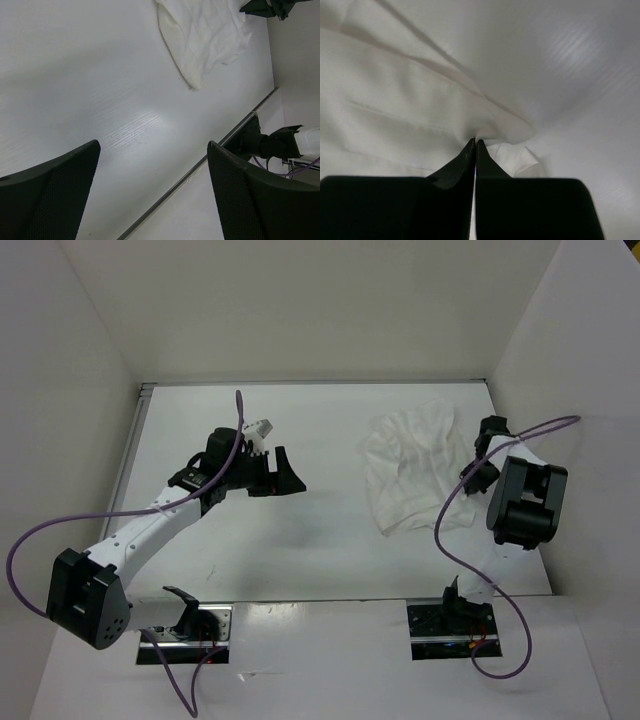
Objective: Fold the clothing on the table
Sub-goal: Grab the skirt from the pile, then move the skirt to the center of the board
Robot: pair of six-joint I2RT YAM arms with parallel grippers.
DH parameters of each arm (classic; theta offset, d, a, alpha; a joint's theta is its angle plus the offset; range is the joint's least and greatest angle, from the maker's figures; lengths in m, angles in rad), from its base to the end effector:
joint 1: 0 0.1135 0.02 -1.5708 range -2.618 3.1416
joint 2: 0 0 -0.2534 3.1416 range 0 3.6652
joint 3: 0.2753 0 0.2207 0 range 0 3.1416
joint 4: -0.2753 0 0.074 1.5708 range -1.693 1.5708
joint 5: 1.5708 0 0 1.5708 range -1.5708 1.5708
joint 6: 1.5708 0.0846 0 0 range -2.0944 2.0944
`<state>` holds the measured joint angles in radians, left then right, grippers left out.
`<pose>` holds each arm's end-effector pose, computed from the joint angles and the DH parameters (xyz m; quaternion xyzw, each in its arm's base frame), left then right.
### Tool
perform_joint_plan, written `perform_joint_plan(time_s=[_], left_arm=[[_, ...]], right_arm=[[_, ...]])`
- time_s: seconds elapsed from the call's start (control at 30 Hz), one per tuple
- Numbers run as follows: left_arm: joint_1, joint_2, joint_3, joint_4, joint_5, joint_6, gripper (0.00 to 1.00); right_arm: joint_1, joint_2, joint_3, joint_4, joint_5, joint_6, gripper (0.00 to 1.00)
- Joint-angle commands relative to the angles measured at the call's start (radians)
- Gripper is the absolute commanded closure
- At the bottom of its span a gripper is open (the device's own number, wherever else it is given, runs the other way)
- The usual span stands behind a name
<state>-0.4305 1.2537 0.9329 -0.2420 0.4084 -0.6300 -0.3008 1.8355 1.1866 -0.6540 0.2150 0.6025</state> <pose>0.2493 -0.1514 0.2633 0.0121 0.8630 -0.3924 0.3182 0.3129 -0.1160 0.1265 0.4429 0.8803 -0.0852 0.1473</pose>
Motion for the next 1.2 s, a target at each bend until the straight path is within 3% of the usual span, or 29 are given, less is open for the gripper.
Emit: perform_joint_plan(time_s=[0.0, 0.1, 0.17, 0.5, 0.67, 0.97, 1.17], left_arm=[[0.004, 0.000, 0.027, 0.018, 0.006, 0.027, 0.06], [0.013, 0.010, 0.027, 0.018, 0.015, 0.036, 0.06], [0.013, 0.021, 0.037, 0.018, 0.027, 0.036, 0.06], [0.013, 0.030, 0.046, 0.009, 0.046, 0.036, 0.06], [0.013, 0.039, 0.046, 0.018, 0.046, 0.036, 0.06], [0.051, 0.050, 0.073, -0.023, 0.066, 0.046, 0.06], [0.070, 0.019, 0.055, -0.033, 0.075, 0.046, 0.06]], right_arm=[[0.124, -0.103, 0.016, 0.016, -0.066, -0.001, 1.00], [0.248, -0.246, 0.114, -0.039, -0.091, -0.023, 1.00], [0.281, -0.324, 0.189, -0.068, -0.205, -0.032, 1.00], [0.290, -0.545, 0.169, 0.028, -0.698, 0.002, 1.00], [0.334, -0.610, 0.177, 0.037, -0.761, -0.023, 1.00], [0.397, -0.863, 0.386, -0.029, -0.796, -0.090, 1.00], [0.397, -0.946, 0.404, 0.080, -0.947, -0.060, 1.00]])
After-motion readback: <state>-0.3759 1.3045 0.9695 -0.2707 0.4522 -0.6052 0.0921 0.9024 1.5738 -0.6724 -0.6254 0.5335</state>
